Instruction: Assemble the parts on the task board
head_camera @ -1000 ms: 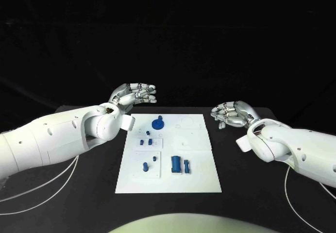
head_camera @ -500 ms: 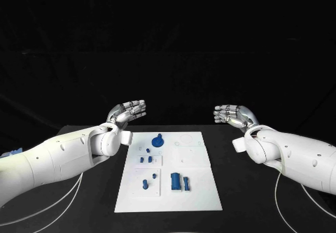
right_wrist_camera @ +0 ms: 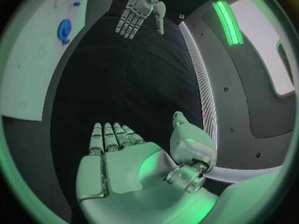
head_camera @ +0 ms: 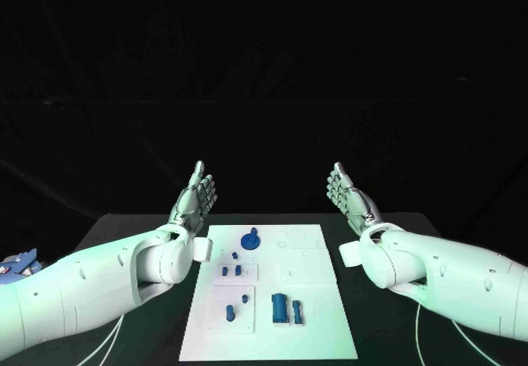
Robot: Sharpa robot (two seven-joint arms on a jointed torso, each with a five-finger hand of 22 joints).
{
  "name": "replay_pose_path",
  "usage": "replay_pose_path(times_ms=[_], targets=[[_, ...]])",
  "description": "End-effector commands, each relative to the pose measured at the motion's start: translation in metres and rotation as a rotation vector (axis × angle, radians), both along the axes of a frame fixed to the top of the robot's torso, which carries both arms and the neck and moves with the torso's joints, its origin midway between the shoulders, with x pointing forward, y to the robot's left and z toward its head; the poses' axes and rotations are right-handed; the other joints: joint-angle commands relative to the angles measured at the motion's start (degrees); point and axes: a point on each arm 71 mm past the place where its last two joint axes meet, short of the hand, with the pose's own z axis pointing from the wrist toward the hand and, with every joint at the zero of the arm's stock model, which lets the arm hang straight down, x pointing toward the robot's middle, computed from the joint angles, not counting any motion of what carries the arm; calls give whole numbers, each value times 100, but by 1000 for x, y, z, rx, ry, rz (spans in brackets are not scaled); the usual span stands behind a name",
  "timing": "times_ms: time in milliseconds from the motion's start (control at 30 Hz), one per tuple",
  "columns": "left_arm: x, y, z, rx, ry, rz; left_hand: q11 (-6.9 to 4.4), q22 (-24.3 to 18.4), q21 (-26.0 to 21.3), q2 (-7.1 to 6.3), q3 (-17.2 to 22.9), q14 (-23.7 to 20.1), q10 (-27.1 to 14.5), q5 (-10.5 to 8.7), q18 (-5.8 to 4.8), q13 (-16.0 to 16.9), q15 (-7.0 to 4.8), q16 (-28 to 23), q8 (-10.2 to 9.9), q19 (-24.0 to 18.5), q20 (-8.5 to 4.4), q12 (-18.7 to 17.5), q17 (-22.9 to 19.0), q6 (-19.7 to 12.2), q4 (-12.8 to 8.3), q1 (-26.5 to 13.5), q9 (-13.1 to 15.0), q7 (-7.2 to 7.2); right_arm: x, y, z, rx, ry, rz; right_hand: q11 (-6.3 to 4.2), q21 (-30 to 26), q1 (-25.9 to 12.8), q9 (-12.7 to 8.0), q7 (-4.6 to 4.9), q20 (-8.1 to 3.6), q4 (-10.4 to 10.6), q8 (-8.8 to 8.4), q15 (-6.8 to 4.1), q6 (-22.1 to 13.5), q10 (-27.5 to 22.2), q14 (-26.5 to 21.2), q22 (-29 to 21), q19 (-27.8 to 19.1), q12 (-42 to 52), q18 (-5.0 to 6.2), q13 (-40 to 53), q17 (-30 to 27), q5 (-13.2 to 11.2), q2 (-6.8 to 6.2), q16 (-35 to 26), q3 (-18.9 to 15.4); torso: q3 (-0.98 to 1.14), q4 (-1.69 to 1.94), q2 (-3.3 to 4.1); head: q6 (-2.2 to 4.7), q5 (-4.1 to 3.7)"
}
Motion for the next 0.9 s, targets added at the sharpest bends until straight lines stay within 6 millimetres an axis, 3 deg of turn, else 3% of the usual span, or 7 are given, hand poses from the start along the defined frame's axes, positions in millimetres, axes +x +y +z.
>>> replay_pose_path(times_ms=[33, 333, 900], targets=[[-11, -9, 7, 103, -33, 106, -82, -27, -72, 71, -156, -254, -326, -128, -122, -26, -72, -103, -104, -235, -111, -65, -37, -296, -54, -1598, -81, -66, -12, 0, 6, 69, -4, -148, -74, -49, -1059, -167, -95, -107, -39, -77, -62, -287, -341, -329, -203, -316, -74, -168, -78, -124, -77, 39, -122, -200, 32, 187, 65, 151, -93], [-31, -30, 17, 143, -49, 146, -82, -27, -72, 71, -156, -254, -326, -128, -122, -26, -72, -103, -104, -235, -111, -65, -37, -296, -54, -1598, -81, -66, -28, 10, 13, 124, 15, -189, -74, -49, -1059, -167, -95, -107, -39, -77, -62, -287, -341, -329, -203, -316, -74, -168, -78, -124, -77, 39, -122, -200, 34, 200, 70, 166, -103], [-33, -31, 18, 146, -51, 150, -82, -27, -72, 71, -156, -254, -326, -128, -122, -26, -72, -103, -104, -235, -111, -65, -37, -296, -54, -1598, -81, -66, -28, 10, 13, 124, 15, -189, -74, -49, -1059, -167, -95, -107, -39, -77, -62, -287, -341, -329, -203, -316, -74, -168, -78, -124, -77, 39, -122, -200, 34, 200, 70, 166, -103]])
